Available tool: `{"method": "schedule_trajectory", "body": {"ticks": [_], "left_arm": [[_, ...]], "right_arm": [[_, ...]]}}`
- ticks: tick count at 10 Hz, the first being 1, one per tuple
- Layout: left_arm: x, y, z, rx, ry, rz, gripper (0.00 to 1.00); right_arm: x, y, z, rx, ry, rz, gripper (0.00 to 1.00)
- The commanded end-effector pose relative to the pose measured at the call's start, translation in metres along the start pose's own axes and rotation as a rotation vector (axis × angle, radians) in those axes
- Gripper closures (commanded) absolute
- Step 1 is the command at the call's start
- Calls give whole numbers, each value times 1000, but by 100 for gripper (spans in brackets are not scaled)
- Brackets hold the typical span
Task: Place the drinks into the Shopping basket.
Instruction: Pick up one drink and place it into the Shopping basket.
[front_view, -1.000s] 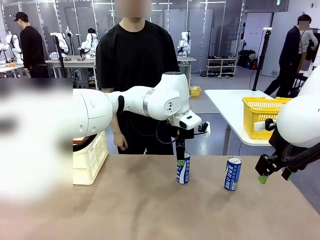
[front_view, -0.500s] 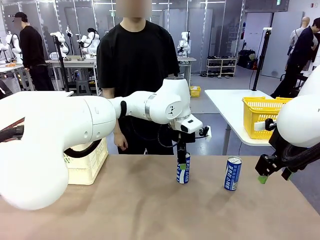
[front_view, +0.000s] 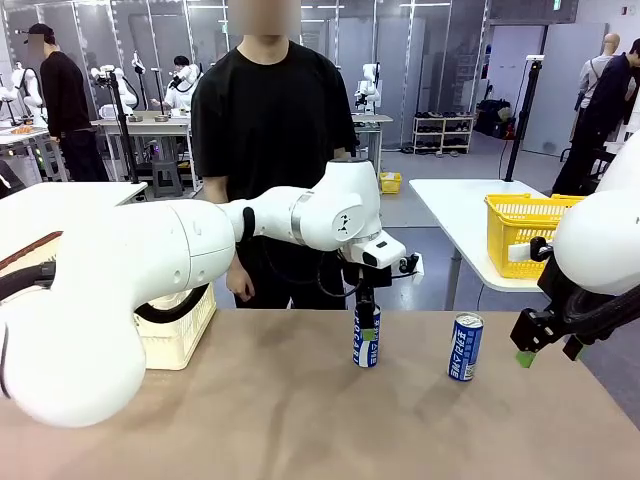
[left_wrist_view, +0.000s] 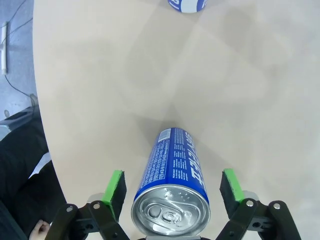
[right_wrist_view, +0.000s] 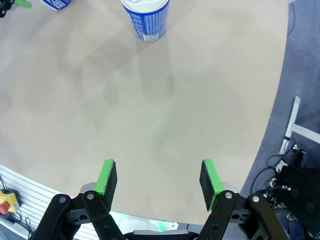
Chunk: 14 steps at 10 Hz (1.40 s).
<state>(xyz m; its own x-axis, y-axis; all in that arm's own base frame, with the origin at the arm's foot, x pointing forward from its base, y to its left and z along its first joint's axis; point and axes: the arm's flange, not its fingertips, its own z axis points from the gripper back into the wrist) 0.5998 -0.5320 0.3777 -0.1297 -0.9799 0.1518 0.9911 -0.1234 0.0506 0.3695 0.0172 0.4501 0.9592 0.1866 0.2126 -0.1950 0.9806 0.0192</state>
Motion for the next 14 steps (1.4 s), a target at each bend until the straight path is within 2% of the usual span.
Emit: {"method": "schedule_trajectory", "body": {"ticks": [1, 2, 3, 4, 5, 6, 7, 8, 9, 10, 11, 14], "left_arm": [[22, 34, 9, -27, -13, 0, 20], [21, 33, 8, -33, -4, 0, 25], [19, 33, 8, -35, 5, 6, 39], [18, 34, 8, -39, 8, 11, 45], [18, 34, 8, -41, 10, 11, 58], [19, 35, 9, -42, 12, 11, 46], [19, 35, 10, -47, 18, 23, 77], [18, 35, 11, -45, 19, 18, 65], [18, 35, 11, -51, 21, 17, 97], [19, 27, 17, -78, 34, 21, 84], [18, 14, 30, -99, -9, -9, 84], [-2, -28, 79, -95, -11, -54, 84]], "right_arm": [[-1, -2, 1, 1, -1, -2, 16], [-1, -2, 1, 1, -1, -2, 16], [-1, -2, 1, 1, -1, -2, 16], [-1, -2, 1, 1, -1, -2, 16], [-1, -2, 1, 1, -1, -2, 16], [-1, -2, 1, 1, -1, -2, 16], [-1, -2, 1, 1, -1, -2, 16], [-1, -2, 1, 1, -1, -2, 16], [-1, -2, 1, 1, -1, -2, 16], [-1, -2, 1, 1, -1, -2, 16], [-1, -2, 1, 1, -1, -2, 16], [-1, -2, 1, 1, -1, -2, 16]]}}
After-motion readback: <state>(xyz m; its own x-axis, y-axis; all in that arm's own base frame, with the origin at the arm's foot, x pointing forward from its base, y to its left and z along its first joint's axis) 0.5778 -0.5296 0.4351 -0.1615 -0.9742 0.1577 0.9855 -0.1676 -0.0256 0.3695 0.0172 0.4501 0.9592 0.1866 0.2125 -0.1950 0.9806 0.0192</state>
